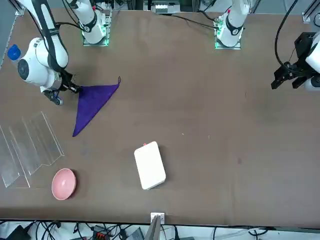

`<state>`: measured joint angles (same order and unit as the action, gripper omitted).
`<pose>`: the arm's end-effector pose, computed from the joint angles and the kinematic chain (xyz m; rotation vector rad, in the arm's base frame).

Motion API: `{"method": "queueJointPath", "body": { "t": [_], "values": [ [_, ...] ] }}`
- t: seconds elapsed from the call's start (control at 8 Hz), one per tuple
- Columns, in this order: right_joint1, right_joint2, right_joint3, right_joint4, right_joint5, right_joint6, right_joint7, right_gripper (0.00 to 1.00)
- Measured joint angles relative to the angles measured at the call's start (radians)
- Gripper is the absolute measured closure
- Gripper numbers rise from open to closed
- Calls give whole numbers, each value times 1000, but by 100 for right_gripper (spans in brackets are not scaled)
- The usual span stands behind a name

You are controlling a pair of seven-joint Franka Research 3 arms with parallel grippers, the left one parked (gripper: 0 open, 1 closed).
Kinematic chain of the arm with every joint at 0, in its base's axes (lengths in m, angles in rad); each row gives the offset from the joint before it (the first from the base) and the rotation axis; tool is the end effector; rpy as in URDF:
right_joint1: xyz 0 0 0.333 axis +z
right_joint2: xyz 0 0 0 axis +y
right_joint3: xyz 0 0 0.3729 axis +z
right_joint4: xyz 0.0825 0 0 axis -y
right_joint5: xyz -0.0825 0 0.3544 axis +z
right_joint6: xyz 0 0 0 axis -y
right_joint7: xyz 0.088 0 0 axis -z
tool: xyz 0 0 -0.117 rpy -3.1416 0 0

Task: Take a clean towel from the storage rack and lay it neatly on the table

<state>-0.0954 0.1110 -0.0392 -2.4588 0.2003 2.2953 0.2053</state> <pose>0.4348 -0.0530 0.3049 -2.9054 0.7324 0.4184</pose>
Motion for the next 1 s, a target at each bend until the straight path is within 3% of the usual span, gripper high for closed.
{"method": "queueJointPath", "body": {
  "t": [0.5,1.0],
  "values": [
    [167,52,6,168,99,-25,117,99],
    [308,199,9,393,100,-35,283,99]
  ]
}}
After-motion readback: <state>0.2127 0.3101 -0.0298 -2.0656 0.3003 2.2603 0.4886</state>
